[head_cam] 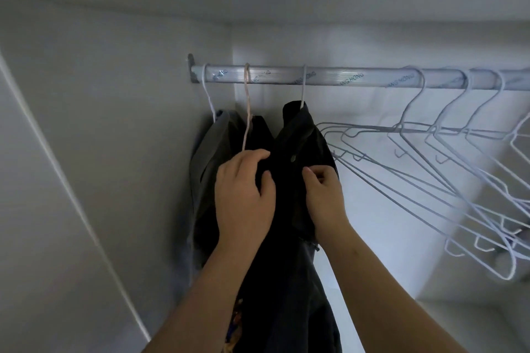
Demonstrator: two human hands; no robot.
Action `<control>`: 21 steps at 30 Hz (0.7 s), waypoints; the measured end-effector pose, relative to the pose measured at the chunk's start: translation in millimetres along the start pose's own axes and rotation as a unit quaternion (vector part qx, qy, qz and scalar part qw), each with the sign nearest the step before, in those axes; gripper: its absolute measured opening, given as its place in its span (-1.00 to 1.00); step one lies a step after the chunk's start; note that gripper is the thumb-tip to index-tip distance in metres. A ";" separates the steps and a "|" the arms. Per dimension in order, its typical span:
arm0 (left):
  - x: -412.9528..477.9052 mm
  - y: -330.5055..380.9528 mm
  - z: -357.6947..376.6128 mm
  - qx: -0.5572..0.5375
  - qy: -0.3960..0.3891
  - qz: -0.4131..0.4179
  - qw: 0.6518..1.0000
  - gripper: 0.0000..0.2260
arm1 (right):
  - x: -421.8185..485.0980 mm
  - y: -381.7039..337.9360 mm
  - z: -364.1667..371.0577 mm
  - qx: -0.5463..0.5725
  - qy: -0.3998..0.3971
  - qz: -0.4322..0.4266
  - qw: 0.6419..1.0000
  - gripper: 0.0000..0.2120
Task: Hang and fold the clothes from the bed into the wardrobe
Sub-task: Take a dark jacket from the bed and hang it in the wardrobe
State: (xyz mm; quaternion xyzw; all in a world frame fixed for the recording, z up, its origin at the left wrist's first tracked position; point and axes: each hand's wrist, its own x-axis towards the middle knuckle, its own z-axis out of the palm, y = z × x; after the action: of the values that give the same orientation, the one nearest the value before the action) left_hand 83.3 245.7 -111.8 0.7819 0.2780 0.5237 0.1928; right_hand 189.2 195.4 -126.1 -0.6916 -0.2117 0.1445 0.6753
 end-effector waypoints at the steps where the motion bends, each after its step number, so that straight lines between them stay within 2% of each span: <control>1: -2.4 9.3 -0.4 -0.031 -0.011 -0.003 0.999 -0.76 | -5.1 0.7 -5.5 0.003 0.008 -0.001 1.000 -0.93; 5: -19.8 46.6 11.8 -0.150 -0.129 -0.039 0.979 -0.83 | -29.0 8.8 -41.8 0.031 0.040 0.031 0.998 -0.94; 8: -42.4 76.9 34.7 -0.215 -0.242 -0.057 0.944 -0.80 | -47.8 19.7 -86.0 0.039 0.098 0.054 0.993 -0.94; 11: -74.3 107.2 61.8 -0.264 -0.315 -0.089 0.907 -0.79 | -77.0 33.3 -140.3 0.052 0.173 0.086 0.980 -0.92; 13: -106.1 126.0 77.7 -0.283 -0.377 -0.116 0.874 -0.83 | -104.0 47.1 -179.5 0.050 0.223 0.109 0.967 -0.90; 15: -153.5 162.6 89.0 -0.289 -0.466 -0.121 0.828 -0.83 | -148.3 62.4 -231.2 0.061 0.303 0.130 0.942 -0.89; 19: -236.1 213.0 93.5 -0.326 -0.575 -0.183 0.728 -0.81 | -230.0 86.2 -299.5 0.095 0.398 0.175 0.895 -0.90; 21: -278.2 233.6 89.4 -0.317 -0.616 -0.201 0.692 -0.84 | -275.5 96.3 -324.8 0.109 0.432 0.193 0.874 -0.90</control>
State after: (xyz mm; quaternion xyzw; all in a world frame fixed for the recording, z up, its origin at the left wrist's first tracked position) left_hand 137.9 -112.5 -205.1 0.7468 0.0648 -0.0698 0.6582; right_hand 117.2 -222.4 -230.7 -0.6345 0.2565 -0.0191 0.7289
